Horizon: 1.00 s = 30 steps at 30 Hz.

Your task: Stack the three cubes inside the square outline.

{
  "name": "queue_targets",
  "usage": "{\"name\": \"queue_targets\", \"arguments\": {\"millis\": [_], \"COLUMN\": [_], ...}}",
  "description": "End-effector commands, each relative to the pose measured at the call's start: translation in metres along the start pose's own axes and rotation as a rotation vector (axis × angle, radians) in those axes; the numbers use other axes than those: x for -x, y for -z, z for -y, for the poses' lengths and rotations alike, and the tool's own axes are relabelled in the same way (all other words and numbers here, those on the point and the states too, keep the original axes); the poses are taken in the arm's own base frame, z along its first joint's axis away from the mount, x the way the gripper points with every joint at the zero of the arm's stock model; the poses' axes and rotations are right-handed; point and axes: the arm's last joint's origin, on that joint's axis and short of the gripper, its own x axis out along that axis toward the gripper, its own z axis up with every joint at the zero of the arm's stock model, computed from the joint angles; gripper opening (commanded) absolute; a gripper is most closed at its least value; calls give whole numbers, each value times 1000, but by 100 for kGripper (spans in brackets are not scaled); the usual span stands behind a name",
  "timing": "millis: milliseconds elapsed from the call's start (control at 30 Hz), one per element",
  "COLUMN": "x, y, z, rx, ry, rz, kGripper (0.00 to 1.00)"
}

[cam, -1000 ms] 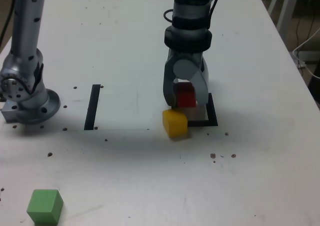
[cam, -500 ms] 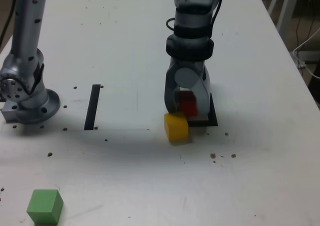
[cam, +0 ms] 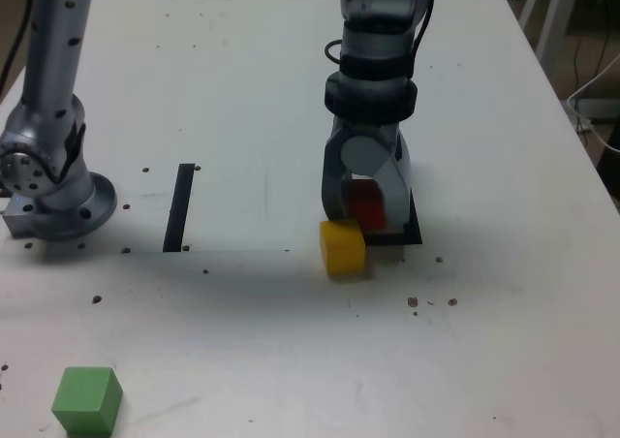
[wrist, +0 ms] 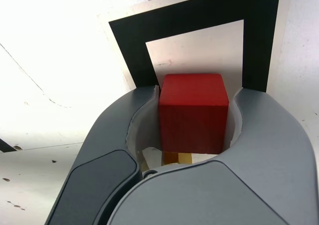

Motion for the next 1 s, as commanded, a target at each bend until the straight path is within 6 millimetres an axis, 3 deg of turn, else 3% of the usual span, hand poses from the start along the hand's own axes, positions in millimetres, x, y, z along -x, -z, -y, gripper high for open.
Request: {"name": "queue_targets", "arguments": {"millis": [0,333,433,633,733,967], "x": [-4,-7,-9,-11,-11,-8], "y": [-3,-5,-5,-4,-3,1], "z": [-4,-12,-14,-15,-15,-15], "rx": [8,27,32,35,35,35], "ry": [-2,-18,-20,-22,-21,-30], "rz": [-6,-8,-13,-23,-28,-26], "kGripper": [32,34,45,86,92,95]}}
